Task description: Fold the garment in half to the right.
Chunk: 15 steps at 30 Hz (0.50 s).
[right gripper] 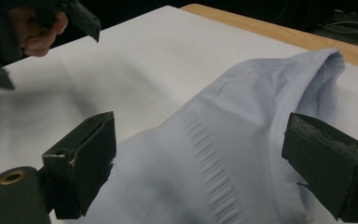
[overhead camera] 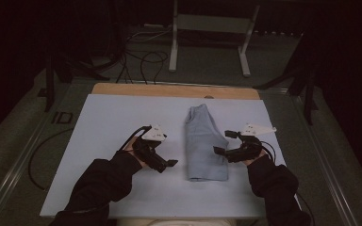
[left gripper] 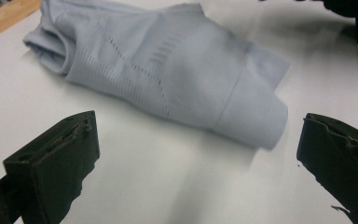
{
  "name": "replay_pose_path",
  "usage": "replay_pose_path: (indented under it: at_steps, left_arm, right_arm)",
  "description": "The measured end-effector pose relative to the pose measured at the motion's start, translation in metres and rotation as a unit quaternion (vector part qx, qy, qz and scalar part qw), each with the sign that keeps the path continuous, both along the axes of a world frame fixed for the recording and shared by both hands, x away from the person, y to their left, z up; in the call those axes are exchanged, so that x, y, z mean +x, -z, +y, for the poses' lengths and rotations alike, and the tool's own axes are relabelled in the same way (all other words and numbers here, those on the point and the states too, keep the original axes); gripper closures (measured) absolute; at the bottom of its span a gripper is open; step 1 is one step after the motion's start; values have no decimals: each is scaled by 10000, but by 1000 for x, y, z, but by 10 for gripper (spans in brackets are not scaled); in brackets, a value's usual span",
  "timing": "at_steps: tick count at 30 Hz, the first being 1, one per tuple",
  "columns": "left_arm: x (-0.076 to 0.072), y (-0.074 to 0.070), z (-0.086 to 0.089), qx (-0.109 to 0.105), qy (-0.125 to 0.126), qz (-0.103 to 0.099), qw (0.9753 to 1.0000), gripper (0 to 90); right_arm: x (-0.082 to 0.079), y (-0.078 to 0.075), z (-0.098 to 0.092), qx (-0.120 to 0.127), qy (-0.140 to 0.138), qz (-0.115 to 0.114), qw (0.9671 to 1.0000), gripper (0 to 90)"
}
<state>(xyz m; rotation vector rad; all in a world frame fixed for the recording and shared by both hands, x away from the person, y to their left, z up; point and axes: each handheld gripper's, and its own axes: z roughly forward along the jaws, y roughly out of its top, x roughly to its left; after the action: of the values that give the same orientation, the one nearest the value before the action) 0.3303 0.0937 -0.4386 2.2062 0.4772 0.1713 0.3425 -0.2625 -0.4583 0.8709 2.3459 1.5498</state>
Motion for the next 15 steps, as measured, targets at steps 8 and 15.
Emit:
replay_pose_path:
  at_steps: [8,15]
  left_arm:
    - [-6,11,28,135,-324,120,9993,0]
    - [-15,20,57,132,-577,94,9982,0]
  right_arm:
    - [-14,5,-8,-1,21,-9,10000,99]
    - [-26,12,-18,-86,40,63,9999,99]
